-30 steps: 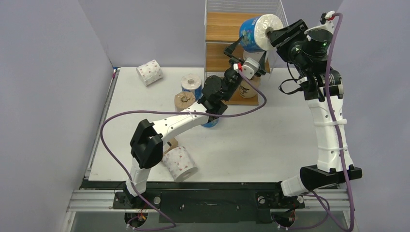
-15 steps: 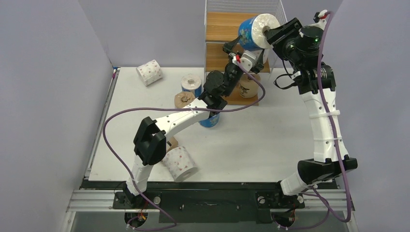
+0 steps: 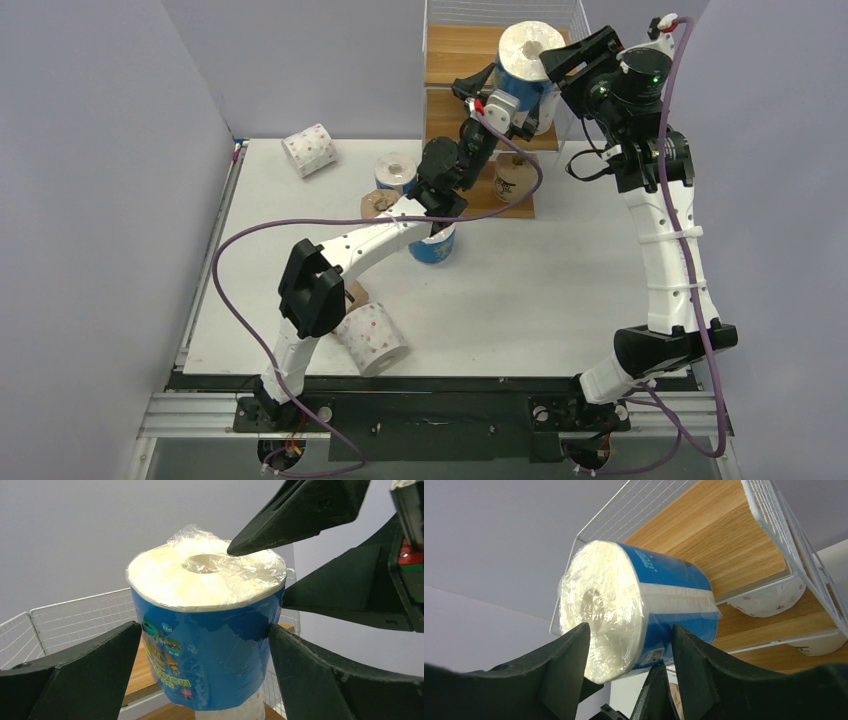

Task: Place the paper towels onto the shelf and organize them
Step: Place the paper towel on the shelf.

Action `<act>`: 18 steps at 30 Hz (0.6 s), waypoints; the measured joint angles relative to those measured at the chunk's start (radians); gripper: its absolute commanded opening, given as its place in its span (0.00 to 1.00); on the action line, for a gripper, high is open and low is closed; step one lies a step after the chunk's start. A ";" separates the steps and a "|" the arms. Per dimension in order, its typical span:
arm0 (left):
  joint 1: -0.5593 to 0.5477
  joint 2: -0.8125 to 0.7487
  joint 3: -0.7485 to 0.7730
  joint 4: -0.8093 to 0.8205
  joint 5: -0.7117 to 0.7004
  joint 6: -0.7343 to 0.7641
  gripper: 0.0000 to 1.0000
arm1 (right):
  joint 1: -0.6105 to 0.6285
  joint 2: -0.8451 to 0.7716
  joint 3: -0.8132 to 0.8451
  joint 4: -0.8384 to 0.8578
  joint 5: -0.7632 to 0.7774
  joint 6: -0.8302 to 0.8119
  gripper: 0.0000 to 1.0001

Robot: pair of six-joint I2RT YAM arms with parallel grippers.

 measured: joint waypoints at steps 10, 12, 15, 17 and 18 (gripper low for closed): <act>0.021 0.027 0.081 -0.042 -0.001 -0.039 0.92 | -0.002 0.000 0.012 0.001 -0.025 0.016 0.64; 0.029 0.029 0.097 -0.055 -0.002 -0.048 0.90 | -0.005 -0.002 0.012 0.001 -0.027 0.018 0.65; 0.042 0.039 0.126 -0.074 -0.003 -0.058 0.89 | -0.013 -0.011 0.007 0.003 -0.032 0.020 0.66; 0.050 0.040 0.132 -0.084 -0.003 -0.067 0.88 | -0.023 -0.031 -0.016 0.006 -0.037 0.025 0.66; 0.053 0.041 0.137 -0.089 -0.003 -0.073 0.87 | -0.029 -0.049 -0.037 0.007 -0.039 0.028 0.66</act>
